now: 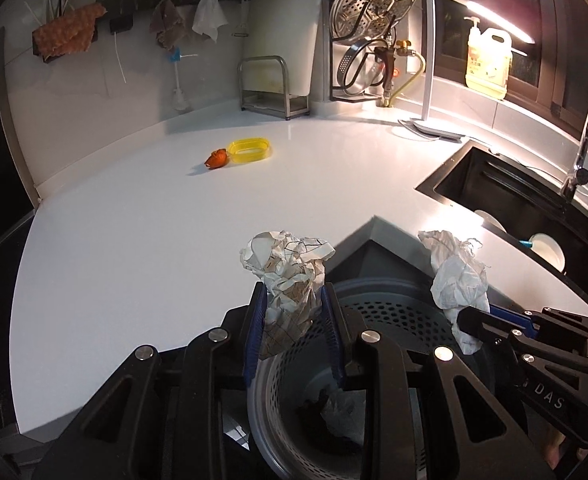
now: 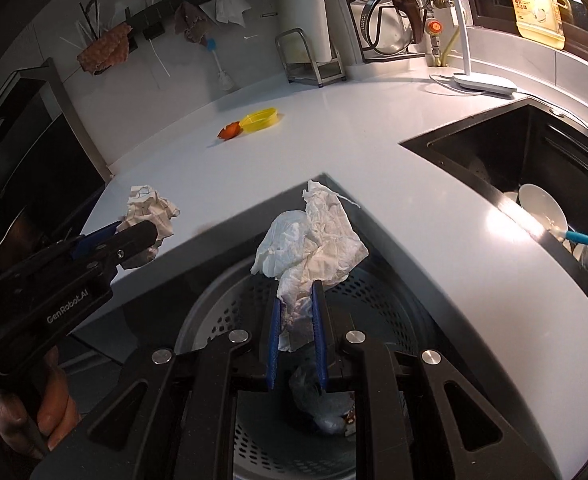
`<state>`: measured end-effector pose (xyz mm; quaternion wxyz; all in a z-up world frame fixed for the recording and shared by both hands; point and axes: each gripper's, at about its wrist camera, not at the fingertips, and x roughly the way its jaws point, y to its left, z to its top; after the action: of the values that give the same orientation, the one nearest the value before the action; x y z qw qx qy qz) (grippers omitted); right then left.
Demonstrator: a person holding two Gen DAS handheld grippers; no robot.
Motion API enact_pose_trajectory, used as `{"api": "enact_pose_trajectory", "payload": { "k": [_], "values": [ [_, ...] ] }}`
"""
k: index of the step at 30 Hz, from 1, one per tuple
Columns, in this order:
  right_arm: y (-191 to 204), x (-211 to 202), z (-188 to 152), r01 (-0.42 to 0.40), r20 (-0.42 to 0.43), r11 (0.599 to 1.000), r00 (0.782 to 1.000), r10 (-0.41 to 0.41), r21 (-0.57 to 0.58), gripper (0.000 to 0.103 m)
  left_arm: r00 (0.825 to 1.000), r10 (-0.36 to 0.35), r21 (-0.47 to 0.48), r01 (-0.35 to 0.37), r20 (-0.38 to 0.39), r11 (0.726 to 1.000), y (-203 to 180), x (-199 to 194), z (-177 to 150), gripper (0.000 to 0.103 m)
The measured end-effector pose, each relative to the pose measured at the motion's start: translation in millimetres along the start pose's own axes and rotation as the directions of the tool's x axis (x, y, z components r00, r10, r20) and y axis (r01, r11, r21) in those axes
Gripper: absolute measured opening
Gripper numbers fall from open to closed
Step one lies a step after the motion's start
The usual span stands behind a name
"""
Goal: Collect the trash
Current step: 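Carry the paper in the left gripper and tissue in the right gripper over the bin, then open the right gripper to drop the tissue while the left gripper drops the paper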
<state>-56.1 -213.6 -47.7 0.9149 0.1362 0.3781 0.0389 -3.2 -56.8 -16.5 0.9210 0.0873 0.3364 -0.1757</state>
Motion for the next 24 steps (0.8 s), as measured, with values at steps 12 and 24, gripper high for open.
{"api": "enact_pose_trajectory", "payload": {
  "k": [12,24],
  "values": [
    [-12,-5,-50,0.013,-0.045,1.000,0.999,-0.013,0.004,0.015,0.996,-0.045,-0.013,0.044,-0.083,0.999,-21,9,-38,0.031],
    [-13,-3,-60,-0.007,-0.056,1.000,0.998,0.008,0.011,0.015,0.996,-0.033,-0.009,0.032,-0.084,0.999,-26,6,-45,0.048]
  ]
}}
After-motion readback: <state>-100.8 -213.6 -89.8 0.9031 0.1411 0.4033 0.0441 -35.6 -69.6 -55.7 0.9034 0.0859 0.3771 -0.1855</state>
